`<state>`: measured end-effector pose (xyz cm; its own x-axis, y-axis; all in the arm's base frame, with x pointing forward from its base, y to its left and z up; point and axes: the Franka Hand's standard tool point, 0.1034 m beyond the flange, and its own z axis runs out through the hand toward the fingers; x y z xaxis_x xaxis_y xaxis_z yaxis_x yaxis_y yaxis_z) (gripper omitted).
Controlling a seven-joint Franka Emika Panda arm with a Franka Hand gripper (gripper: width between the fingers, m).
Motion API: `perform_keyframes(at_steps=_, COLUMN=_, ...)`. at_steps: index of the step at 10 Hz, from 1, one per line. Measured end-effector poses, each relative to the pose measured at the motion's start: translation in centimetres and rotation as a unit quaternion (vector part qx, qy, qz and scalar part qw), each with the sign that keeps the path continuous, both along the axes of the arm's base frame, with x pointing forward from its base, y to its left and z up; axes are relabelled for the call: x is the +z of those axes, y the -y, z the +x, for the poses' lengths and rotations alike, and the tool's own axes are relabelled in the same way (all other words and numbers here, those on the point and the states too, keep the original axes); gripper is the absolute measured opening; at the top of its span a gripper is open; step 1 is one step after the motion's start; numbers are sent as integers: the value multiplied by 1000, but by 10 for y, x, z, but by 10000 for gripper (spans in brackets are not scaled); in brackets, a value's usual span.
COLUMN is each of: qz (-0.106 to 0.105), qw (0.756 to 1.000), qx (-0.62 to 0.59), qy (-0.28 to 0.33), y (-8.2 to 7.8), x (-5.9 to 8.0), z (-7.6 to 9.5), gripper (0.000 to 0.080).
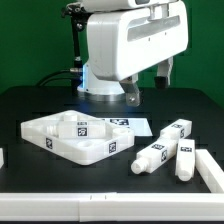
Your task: Assemble desk
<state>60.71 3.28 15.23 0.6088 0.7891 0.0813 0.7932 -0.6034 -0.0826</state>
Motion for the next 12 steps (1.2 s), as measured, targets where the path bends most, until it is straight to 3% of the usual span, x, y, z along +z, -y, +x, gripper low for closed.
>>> perform_keyframes(at_steps=1, qz=7, qw=1000, qx=2, qy=-1, y=1, x=0, z=1, gripper=649)
perform_keyframes(at_steps=10, qz=7, qw=1000, qx=2, qy=-1, y=1, x=0, z=0, gripper=649)
perform_keyframes(at_steps=12, qz=3, qw=999, qx=-43, qy=14, y=5, x=-4, z=-3, gripper=649)
